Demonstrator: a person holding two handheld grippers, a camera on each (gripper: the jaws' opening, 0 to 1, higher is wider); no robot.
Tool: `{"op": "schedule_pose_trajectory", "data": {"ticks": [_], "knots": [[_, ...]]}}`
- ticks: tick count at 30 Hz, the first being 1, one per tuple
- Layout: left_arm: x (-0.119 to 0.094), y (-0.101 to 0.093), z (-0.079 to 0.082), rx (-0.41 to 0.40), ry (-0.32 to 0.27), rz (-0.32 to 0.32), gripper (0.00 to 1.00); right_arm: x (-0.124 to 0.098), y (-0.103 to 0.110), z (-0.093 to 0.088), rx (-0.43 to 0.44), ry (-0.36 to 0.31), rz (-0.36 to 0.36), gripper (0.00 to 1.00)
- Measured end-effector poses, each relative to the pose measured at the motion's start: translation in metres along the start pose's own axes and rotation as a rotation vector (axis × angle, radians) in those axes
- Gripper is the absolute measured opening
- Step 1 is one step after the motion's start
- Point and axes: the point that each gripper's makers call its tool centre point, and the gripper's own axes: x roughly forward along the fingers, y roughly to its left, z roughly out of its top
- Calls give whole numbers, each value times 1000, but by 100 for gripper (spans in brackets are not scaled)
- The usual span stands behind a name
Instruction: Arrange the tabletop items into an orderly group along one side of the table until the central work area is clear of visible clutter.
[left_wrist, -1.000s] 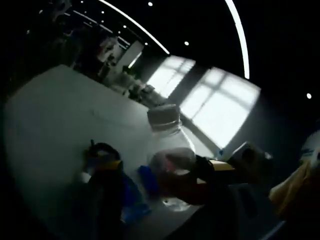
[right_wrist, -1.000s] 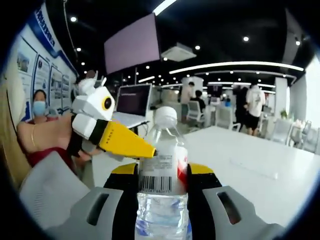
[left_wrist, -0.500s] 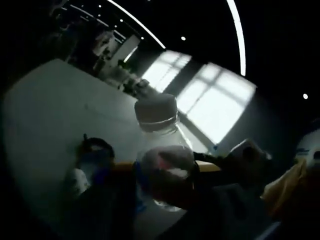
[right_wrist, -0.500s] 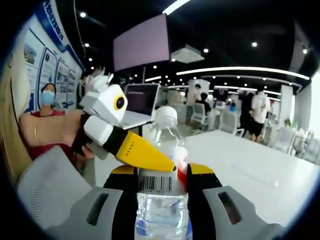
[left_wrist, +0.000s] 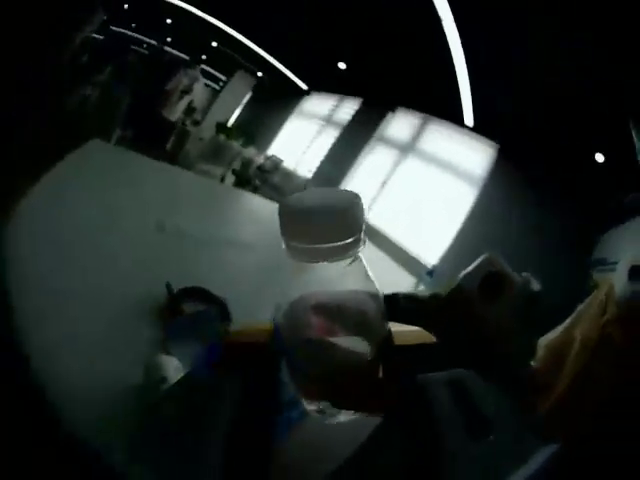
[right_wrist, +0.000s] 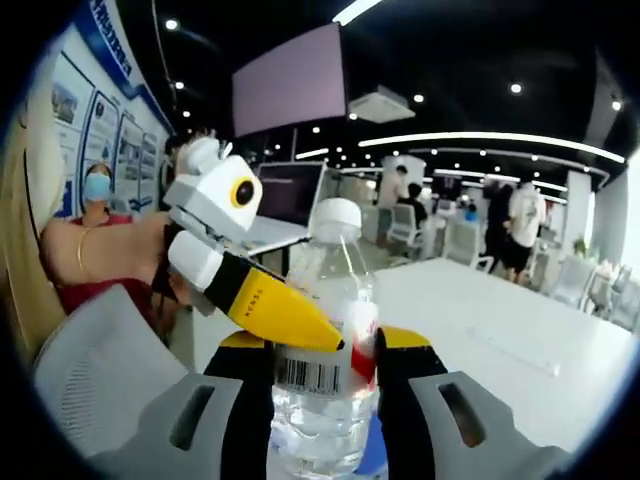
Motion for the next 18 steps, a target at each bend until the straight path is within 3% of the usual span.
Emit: {"op": "schedule_pose_trajectory", "data": {"ticks": [5,13,18], "knots": [[-1,1,-2,91,38,-30,37,1,6,-2,22,11,50,41],[-9,-8,-11,148,110,-134,37,-10,18,-3,72,10,197,42],[-15,-14,-15,194,142,-195,37,-17,16,-5,136,13,249,50]]}}
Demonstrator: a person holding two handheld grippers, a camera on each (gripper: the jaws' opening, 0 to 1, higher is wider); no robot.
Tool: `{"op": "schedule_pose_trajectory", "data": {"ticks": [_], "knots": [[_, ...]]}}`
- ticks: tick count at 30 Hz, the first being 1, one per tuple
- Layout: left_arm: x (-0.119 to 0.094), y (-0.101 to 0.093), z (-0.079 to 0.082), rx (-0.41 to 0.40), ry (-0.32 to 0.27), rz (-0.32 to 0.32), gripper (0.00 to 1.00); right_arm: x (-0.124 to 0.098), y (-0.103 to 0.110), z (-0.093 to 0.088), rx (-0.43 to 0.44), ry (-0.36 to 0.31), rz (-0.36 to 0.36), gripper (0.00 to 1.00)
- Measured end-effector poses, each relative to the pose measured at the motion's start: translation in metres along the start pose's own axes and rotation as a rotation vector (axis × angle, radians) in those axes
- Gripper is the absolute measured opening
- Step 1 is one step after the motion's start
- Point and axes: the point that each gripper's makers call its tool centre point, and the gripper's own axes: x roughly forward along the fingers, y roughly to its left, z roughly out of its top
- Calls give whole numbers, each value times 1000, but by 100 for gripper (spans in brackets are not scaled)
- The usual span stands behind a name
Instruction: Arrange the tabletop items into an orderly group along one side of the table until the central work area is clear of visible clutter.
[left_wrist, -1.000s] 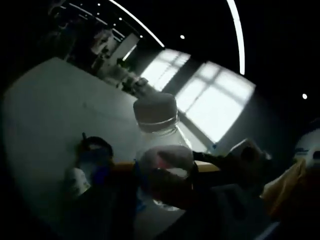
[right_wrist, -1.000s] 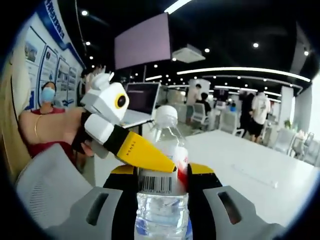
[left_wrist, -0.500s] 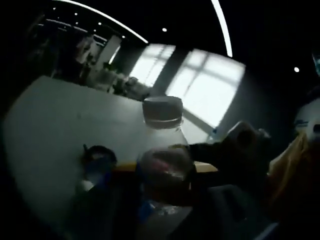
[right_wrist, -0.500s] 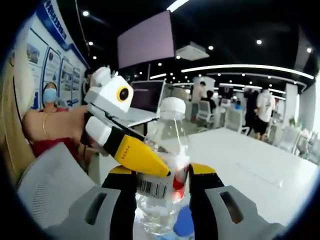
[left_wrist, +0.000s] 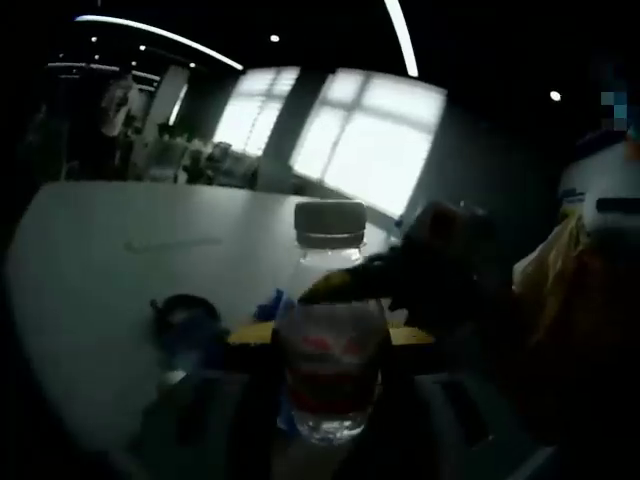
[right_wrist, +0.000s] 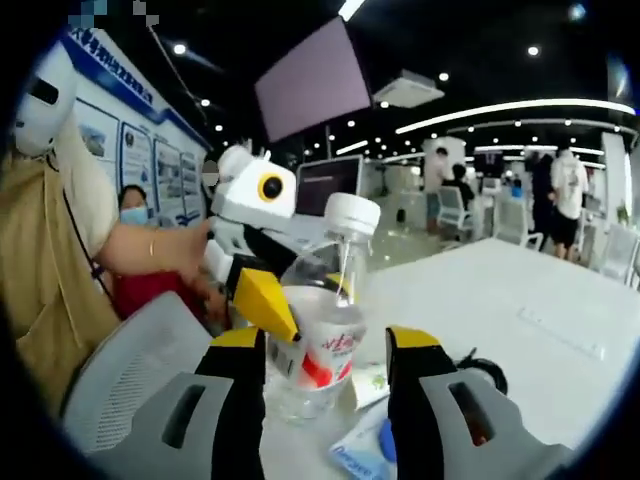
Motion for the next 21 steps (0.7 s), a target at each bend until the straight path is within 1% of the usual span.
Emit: {"op": "schedule_pose_trajectory", "data": {"ticks": [1,2,3,4,5,6,8,10,11,13,16,19,21], "knots": [[0,0,0,2,-2,-4,37,0,0,0,2,-2,8,52],[0,-5,-1,15,7,-37,37,-1,2,0,7,-3,29,52],[0,-8,0,18,3,-55,37,-1,4,-1,29,2,46,53],[0,-11,1,19,0,-80,37,-1,5,-1,33,3,55,53],[0,-14,3,18,-9,-98,37,0,8,-2,45,3,83,54],[-1,-17,5,16,-20,-127,37,0,10,-4,56,9,95,56],[-1,-16,7,-1,-23,-141,37,2,11,-7,72,21,110,56],[-2,-19,11,19,-29,-163,37,5,12,-9,86,22,121,56],[-2,-20,13,36,-28,-170,37,8,15,-9,102,23,138,55],[-1,-23,17,55,-22,-186,37,11,19,-7,133,8,162,53],[-2,-27,24,75,-25,-214,37,17,24,-4,140,-7,176,53],[-5,-33,32,73,-45,-249,37,22,26,3,153,-31,182,53],[-8,-35,37,82,-60,-259,37,23,28,10,174,-62,184,53]]}}
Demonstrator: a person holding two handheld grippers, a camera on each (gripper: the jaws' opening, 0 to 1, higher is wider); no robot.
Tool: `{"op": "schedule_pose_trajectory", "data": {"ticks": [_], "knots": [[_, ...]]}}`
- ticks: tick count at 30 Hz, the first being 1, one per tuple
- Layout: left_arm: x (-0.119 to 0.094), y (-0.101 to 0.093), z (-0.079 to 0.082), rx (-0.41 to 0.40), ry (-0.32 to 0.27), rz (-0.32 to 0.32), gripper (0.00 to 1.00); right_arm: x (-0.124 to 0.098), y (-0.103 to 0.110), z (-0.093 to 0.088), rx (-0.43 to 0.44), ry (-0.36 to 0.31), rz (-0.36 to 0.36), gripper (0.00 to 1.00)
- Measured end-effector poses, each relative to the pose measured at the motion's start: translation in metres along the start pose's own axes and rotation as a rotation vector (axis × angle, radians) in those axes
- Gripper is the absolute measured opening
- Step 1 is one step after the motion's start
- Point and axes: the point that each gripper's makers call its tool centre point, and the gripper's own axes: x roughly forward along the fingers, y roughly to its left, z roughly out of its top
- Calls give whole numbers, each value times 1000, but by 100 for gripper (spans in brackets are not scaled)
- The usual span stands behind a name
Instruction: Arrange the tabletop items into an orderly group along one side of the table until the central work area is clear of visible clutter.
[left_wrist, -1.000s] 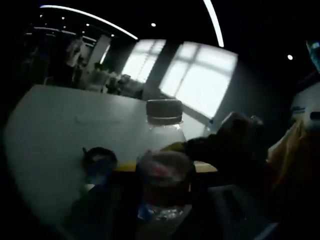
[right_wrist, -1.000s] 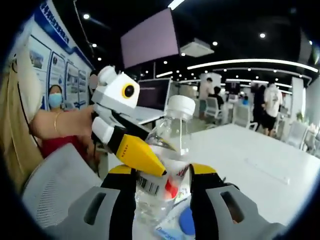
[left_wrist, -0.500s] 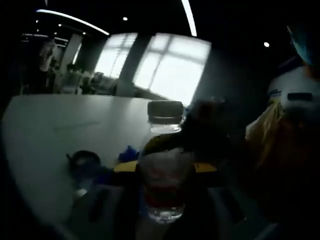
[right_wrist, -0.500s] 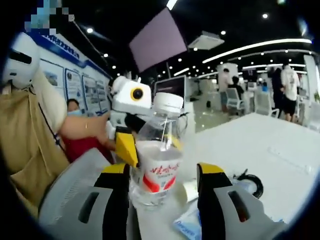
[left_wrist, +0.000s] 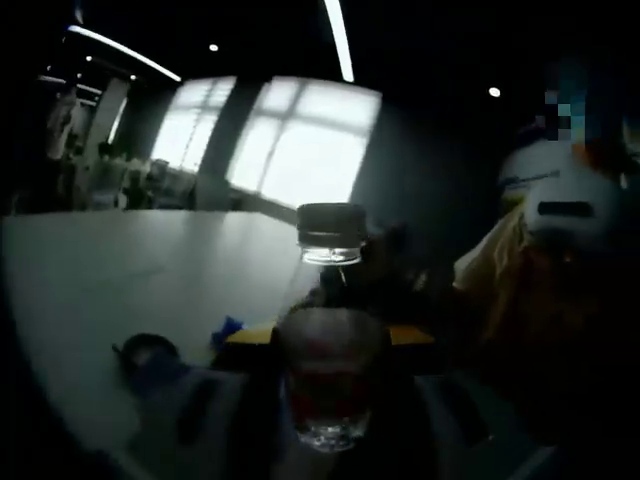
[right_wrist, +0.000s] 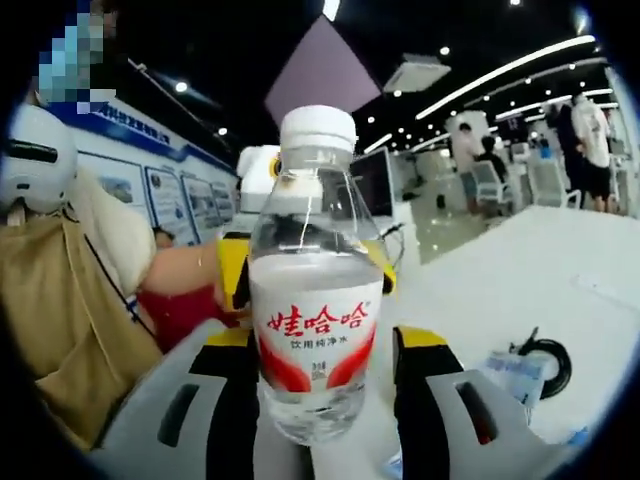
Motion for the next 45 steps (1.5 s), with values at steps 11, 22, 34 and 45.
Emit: {"op": "schedule_pose_trajectory", "data": {"ticks": [11,22,34,45], "knots": [[-7,-1,17,21,-53,-4,37,4,9,20,-42,-96,-51,42],[-11,19,35,-66,-190,89,40,0,-20,26,-79,-115,-244,39],[-24,42,39,-103,-271,271,71,-21,-59,18,-176,-47,-529,38],[-25,67,21,-151,-268,578,77,-38,-79,20,-213,-44,-749,39]]}}
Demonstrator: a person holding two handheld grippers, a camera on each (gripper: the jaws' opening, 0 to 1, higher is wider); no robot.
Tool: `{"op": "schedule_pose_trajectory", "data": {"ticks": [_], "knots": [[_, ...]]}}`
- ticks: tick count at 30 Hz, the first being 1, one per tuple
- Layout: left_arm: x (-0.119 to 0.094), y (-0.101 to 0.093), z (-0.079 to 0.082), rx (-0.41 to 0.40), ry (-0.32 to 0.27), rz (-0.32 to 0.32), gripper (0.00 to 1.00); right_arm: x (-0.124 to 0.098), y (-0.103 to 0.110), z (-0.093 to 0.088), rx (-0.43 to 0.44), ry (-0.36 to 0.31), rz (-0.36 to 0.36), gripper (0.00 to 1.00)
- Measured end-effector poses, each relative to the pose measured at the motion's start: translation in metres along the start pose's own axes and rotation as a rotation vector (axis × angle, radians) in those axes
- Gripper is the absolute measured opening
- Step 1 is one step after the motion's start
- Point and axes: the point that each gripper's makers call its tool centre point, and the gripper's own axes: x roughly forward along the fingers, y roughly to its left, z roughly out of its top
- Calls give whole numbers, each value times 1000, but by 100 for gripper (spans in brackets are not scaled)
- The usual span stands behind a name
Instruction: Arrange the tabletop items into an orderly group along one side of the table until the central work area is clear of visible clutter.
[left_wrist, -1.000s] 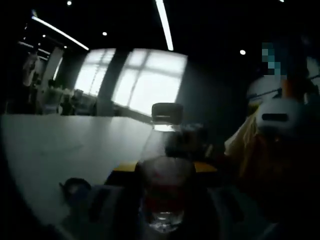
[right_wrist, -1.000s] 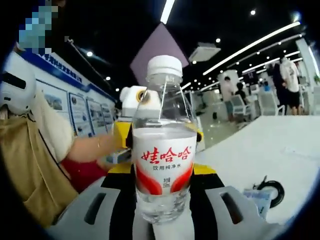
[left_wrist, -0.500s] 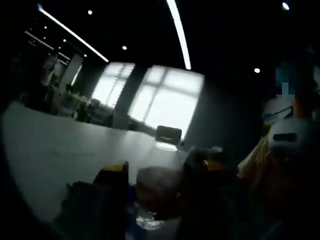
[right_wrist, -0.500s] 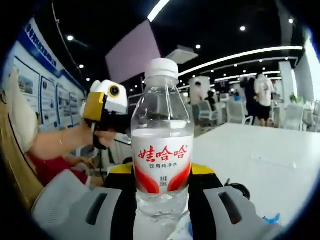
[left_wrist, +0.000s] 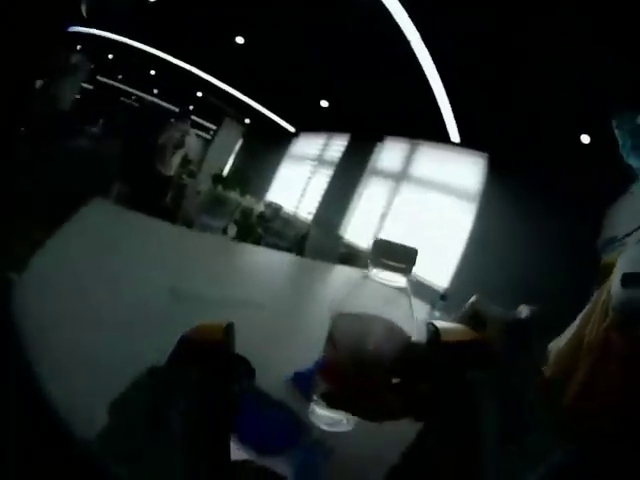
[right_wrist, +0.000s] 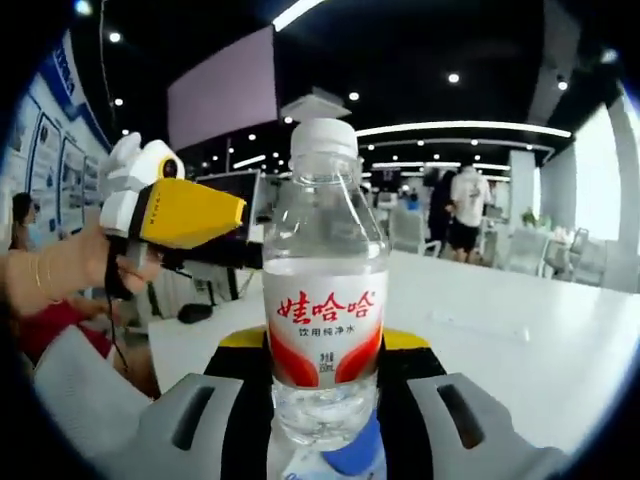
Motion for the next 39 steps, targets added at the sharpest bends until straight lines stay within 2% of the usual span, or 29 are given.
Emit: {"op": "schedule_pose_trajectory", "data": {"ticks": [1,2,3,6,9,13,19,21,24,28,31,39], "knots": [[1,-1,2,-14,-21,3,77,0,-2,-1,0,5,-10,39],[1,0,1,-63,-26,37,77,-1,-6,-2,3,8,-41,39],[2,-3,1,-50,-27,27,77,-1,-7,-4,-4,15,-52,39],[7,-12,-3,-26,-23,51,76,-1,-12,-10,0,42,-86,39],[12,-9,-12,42,11,112,74,-1,-14,-13,-15,56,-98,39],[18,-10,-19,44,24,148,72,-3,-10,-13,-60,56,-110,39],[26,-16,-29,13,28,150,69,-2,-11,-12,-96,54,-126,39],[29,-15,-31,11,31,158,65,-1,-9,-13,-121,55,-127,39],[30,-18,-33,29,30,151,54,0,-6,-12,-113,52,-117,39],[32,-20,-39,21,51,137,51,0,-3,-10,-148,43,-111,39],[33,-18,-39,51,51,145,42,1,-2,-10,-159,45,-104,40],[36,-14,-40,80,70,153,39,4,-4,-13,-161,62,-90,40]]}}
